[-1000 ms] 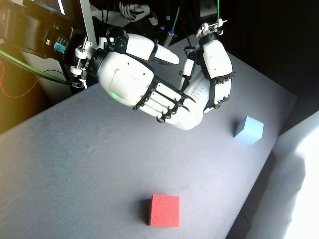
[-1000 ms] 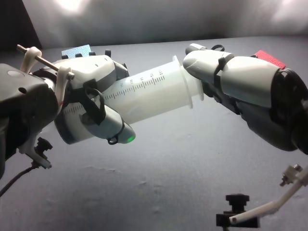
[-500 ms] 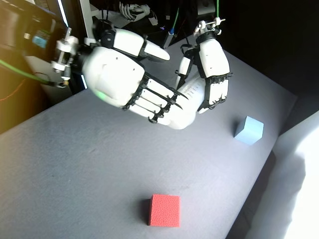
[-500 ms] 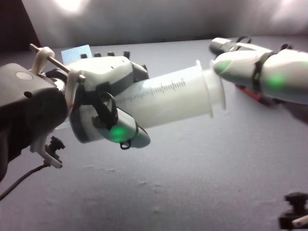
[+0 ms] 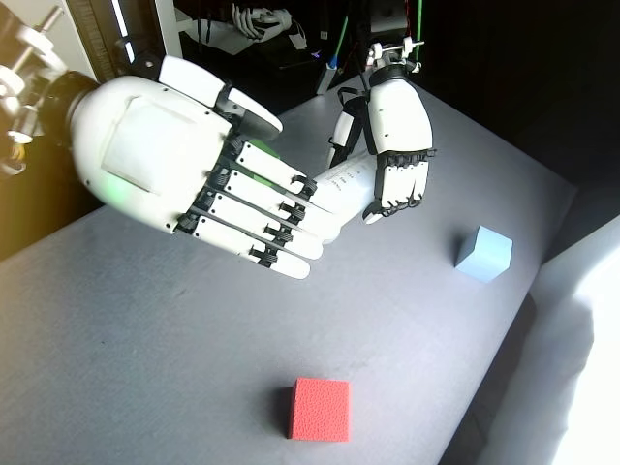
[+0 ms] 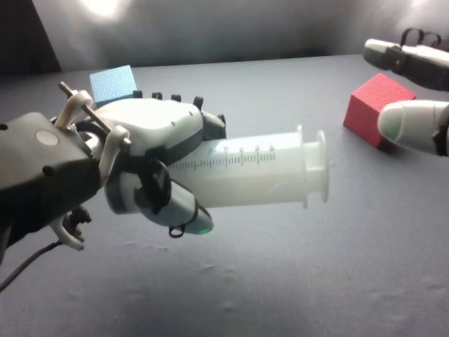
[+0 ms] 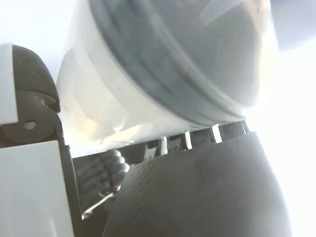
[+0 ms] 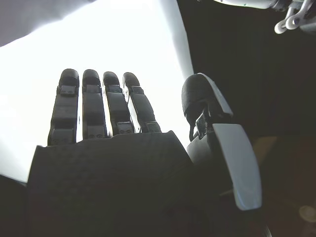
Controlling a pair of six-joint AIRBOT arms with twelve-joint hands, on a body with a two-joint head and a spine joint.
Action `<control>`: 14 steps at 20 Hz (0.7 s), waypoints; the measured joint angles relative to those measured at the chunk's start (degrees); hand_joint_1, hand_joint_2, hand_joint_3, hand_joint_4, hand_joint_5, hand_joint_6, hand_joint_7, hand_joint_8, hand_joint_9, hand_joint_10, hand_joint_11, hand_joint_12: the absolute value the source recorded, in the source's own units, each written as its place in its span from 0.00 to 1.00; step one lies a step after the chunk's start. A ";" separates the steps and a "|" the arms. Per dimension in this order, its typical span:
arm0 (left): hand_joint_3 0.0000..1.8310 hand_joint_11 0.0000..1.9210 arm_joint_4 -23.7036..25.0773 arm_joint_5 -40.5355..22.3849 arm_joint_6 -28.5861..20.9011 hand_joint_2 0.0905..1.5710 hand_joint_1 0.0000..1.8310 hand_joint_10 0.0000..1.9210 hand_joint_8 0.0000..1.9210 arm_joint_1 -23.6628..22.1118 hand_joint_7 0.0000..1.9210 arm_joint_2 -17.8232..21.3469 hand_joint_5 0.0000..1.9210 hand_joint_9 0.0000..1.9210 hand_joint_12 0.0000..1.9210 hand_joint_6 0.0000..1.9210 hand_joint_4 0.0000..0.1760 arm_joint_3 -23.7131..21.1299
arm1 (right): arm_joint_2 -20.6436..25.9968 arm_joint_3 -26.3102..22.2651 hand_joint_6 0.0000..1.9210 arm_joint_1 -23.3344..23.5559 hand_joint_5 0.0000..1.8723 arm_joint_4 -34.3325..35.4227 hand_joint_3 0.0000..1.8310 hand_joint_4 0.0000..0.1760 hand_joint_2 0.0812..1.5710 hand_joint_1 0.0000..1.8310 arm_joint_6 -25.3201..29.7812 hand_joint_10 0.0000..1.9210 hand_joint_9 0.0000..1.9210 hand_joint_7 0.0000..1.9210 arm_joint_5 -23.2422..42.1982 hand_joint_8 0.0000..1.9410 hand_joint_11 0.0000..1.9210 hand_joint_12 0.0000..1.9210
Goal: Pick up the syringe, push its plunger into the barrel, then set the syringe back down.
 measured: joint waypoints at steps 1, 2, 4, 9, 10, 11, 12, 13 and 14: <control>0.00 0.21 1.38 0.04 -1.18 0.74 0.74 0.77 0.63 1.03 0.47 -0.26 0.44 0.36 0.78 0.54 0.00 0.48 | 0.55 0.48 0.00 0.00 0.00 -0.04 0.00 0.00 0.89 0.00 -1.31 0.00 0.00 0.00 -0.22 0.00 0.00 0.00; 0.00 0.21 3.52 0.48 -2.97 0.74 0.74 0.76 0.62 2.47 0.47 -0.61 0.44 0.37 0.78 0.56 0.00 1.31 | 0.81 1.68 0.00 0.00 0.00 -0.13 0.00 0.00 0.89 0.00 -2.93 0.00 0.00 0.00 -0.52 0.00 0.00 0.00; 0.00 0.24 6.16 0.87 -4.74 0.73 0.74 0.75 0.62 3.67 0.48 -1.20 0.44 0.37 0.77 0.55 0.00 2.49 | 0.83 2.73 0.00 -0.02 0.00 0.09 0.00 0.00 0.89 0.00 -5.38 0.00 0.00 0.00 -2.73 0.00 0.00 0.00; 0.00 0.23 11.98 0.44 -8.22 0.74 0.74 0.77 0.64 7.74 0.47 -2.95 0.42 0.37 0.77 0.56 0.00 5.18 | 0.04 5.25 0.00 -0.02 0.00 -4.46 0.00 0.00 0.88 0.00 -6.10 0.00 0.00 0.00 -11.78 0.00 0.00 0.00; 0.00 0.22 12.39 0.11 -8.55 0.75 0.74 0.78 0.65 8.72 0.46 -3.37 0.40 0.37 0.77 0.58 0.00 5.77 | 0.04 5.81 0.00 -0.02 0.00 -8.07 0.00 0.00 0.88 0.00 -6.12 0.00 0.00 0.00 -12.28 0.00 0.00 0.00; 0.00 0.22 13.05 0.00 -8.96 0.75 0.74 0.78 0.65 9.38 0.46 -3.48 0.40 0.37 0.77 0.58 0.00 5.88 | 0.04 5.99 0.00 -0.02 0.00 -9.40 0.00 0.00 0.88 0.00 -6.14 0.00 0.00 0.00 -12.37 0.00 0.00 0.00; 0.00 0.21 13.66 -0.09 -9.42 0.75 0.74 0.79 0.65 9.88 0.45 -3.48 0.40 0.36 0.78 0.59 0.00 5.88 | 0.04 6.12 0.00 -0.02 0.00 -10.14 0.00 0.00 0.88 0.00 -6.10 0.00 0.00 0.00 -12.59 0.00 0.00 0.00; 0.00 0.21 14.36 -0.20 -10.25 0.75 0.74 0.79 0.65 10.19 0.45 -3.48 0.41 0.36 0.79 0.57 0.00 5.86 | -0.07 6.40 0.00 -0.02 0.00 -10.73 0.00 0.00 0.88 0.00 -6.12 0.00 0.00 0.00 -13.16 0.00 0.00 0.00; 0.00 0.24 15.15 -0.59 -10.54 0.73 0.74 0.76 0.64 10.75 0.47 -3.52 0.44 0.38 0.77 0.54 0.00 5.86 | -0.20 6.60 0.00 -0.02 0.01 -11.17 0.00 0.00 0.88 0.00 -6.10 0.00 0.00 0.00 -13.55 0.00 0.00 0.00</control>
